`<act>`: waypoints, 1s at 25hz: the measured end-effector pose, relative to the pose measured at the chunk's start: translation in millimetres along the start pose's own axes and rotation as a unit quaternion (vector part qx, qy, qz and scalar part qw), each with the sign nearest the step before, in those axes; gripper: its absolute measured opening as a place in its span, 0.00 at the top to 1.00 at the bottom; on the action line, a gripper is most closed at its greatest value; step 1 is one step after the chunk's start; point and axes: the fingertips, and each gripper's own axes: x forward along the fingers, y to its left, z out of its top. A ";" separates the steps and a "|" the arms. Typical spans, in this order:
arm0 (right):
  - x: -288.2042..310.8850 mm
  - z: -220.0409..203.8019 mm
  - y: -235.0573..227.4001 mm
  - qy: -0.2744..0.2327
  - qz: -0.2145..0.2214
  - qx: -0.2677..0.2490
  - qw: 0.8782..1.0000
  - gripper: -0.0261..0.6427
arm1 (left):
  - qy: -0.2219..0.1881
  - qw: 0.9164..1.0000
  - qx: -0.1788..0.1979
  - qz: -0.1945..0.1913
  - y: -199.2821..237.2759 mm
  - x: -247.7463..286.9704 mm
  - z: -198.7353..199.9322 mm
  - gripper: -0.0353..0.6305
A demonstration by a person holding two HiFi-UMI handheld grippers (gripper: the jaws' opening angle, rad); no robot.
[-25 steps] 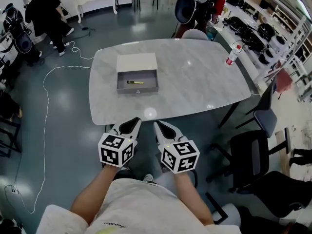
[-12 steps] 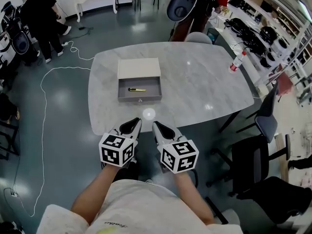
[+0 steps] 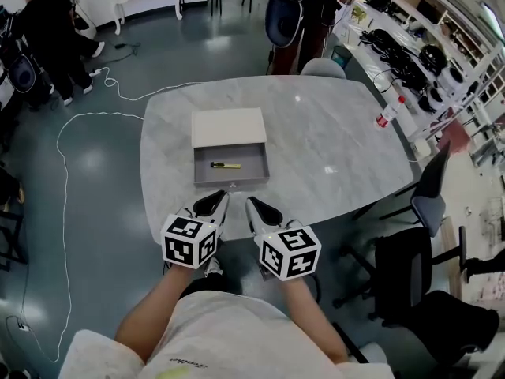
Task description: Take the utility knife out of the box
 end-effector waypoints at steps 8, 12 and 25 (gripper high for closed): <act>51.9 22.6 3.3 0.007 -0.012 -0.008 1.000 0.95 | 0.009 1.000 -0.001 -0.018 47.8 19.6 18.4 0.91; 75.7 32.0 6.3 0.011 -0.016 -0.009 1.000 0.95 | 0.017 0.999 0.005 -0.029 66.4 28.5 24.8 0.91; 127.7 31.9 -4.4 0.023 -0.040 -0.006 0.999 0.95 | 0.081 0.989 0.079 -0.091 102.1 68.3 13.5 0.91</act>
